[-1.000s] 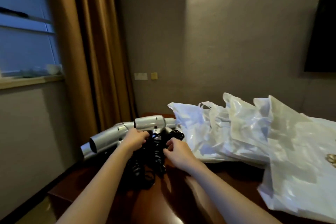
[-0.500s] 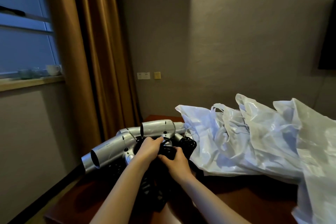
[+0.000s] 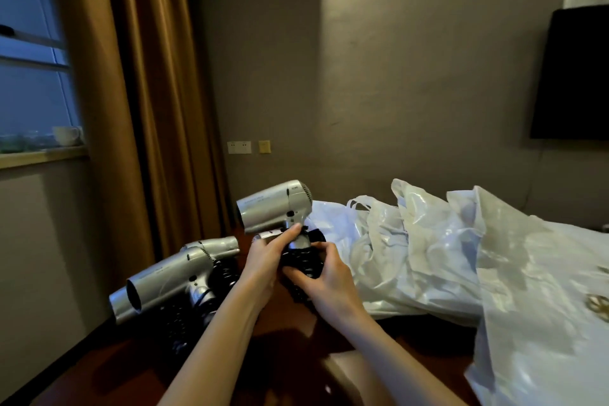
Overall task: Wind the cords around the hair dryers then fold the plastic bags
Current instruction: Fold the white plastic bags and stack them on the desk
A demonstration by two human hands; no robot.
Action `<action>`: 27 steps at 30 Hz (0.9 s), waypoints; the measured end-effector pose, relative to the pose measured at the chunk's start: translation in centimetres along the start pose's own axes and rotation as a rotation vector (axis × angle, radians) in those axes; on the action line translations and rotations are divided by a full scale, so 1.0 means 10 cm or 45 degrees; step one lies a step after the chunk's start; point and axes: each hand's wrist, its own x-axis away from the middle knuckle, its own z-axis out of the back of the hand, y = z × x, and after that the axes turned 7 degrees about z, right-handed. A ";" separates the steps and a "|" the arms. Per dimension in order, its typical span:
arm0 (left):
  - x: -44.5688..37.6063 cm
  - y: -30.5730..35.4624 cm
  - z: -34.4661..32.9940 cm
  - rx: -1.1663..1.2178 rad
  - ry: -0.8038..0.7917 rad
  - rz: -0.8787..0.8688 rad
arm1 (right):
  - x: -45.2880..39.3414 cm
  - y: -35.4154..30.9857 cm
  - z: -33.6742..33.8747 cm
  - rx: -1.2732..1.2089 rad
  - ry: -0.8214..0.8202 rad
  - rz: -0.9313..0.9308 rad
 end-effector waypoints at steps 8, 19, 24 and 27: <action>0.19 -0.17 -0.65 0.113 -0.278 0.188 | 0.25 0.06 0.78 -0.108 0.083 -0.075; 0.33 -0.59 -1.57 0.112 -0.521 0.388 | 0.54 0.23 1.91 0.354 -0.028 -0.209; 0.27 -0.69 -1.57 0.250 -0.396 0.384 | 0.45 0.34 2.18 0.317 0.384 -0.188; 0.25 -0.65 -1.44 0.243 -0.380 0.319 | 0.49 0.72 2.14 0.769 0.303 -0.383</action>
